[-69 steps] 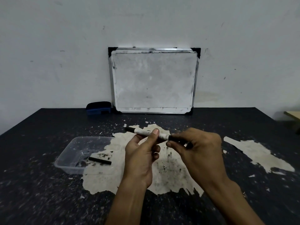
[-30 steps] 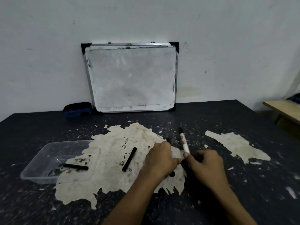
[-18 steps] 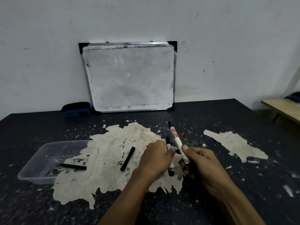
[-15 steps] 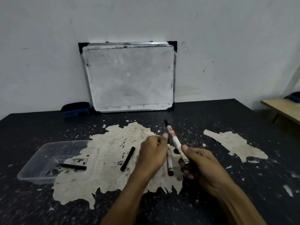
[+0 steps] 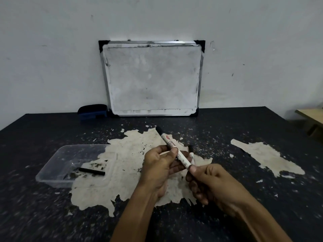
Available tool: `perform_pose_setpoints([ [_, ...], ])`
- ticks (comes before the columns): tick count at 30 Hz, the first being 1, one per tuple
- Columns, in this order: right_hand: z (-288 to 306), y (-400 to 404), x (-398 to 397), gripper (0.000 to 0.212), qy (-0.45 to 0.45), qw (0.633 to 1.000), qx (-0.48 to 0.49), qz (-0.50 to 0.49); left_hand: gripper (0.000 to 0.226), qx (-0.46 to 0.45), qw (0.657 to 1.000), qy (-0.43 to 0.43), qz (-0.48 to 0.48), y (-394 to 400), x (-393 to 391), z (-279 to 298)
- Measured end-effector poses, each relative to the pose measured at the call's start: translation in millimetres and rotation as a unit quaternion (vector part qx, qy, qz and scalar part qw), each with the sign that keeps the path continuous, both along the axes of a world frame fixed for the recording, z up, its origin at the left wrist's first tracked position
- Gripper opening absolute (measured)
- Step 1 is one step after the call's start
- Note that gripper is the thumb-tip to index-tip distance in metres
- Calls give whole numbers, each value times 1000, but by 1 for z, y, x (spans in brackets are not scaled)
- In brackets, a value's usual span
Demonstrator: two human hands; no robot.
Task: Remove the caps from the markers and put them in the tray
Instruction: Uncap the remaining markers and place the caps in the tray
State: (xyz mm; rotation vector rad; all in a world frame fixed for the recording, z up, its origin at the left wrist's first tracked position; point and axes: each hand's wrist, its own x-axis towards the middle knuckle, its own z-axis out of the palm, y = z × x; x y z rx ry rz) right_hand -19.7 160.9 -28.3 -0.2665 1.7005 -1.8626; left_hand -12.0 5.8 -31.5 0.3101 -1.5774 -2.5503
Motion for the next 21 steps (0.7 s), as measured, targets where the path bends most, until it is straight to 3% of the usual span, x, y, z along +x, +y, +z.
perform_pose_setpoints([
  [4,7,-13,6,35,213,964,153,-47,8,4,998,-2,58,-4,0,3],
  [7,8,-22,7,33,397,872,276,-76,15,-4,995,0,97,-9,0,6],
  [10,-1,-29,6,33,482,809,320,-98,17,6,991,-14,129,-14,1,7],
  [15,-10,-22,7,26,500,775,345,-173,11,111,974,-38,194,-39,2,7],
  [21,-25,0,-17,32,363,735,517,-246,11,229,964,-41,132,-50,0,0],
])
